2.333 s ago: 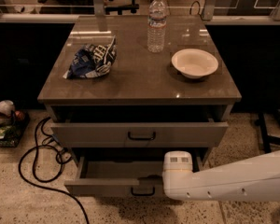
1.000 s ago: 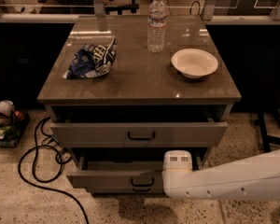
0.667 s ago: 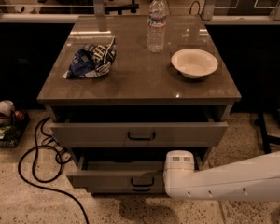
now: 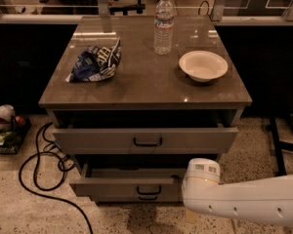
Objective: Close middle drawer
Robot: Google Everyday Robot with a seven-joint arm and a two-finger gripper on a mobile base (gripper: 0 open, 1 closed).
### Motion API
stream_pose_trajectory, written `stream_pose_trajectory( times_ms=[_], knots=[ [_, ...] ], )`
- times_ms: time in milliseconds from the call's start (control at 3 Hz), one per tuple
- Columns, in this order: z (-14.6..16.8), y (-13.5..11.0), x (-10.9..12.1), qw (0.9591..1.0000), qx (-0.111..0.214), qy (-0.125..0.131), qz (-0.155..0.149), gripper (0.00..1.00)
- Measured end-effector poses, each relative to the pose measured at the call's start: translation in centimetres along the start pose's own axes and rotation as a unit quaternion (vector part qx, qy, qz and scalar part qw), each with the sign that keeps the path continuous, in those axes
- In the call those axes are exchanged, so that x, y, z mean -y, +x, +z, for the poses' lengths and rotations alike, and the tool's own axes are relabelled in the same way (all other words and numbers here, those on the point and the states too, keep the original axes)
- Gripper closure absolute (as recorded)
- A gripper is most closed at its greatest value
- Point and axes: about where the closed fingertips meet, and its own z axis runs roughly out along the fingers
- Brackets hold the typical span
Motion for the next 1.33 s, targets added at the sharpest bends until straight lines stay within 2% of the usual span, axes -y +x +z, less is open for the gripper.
stream_pose_trajectory(
  times_ms=[333, 1333],
  knots=[
    [-1.77, 1.11, -0.71, 0.9997, -0.012, -0.019, 0.003, 0.19],
    [-1.78, 1.15, -1.02, 0.9996, -0.011, -0.024, 0.003, 0.88]
  ],
)
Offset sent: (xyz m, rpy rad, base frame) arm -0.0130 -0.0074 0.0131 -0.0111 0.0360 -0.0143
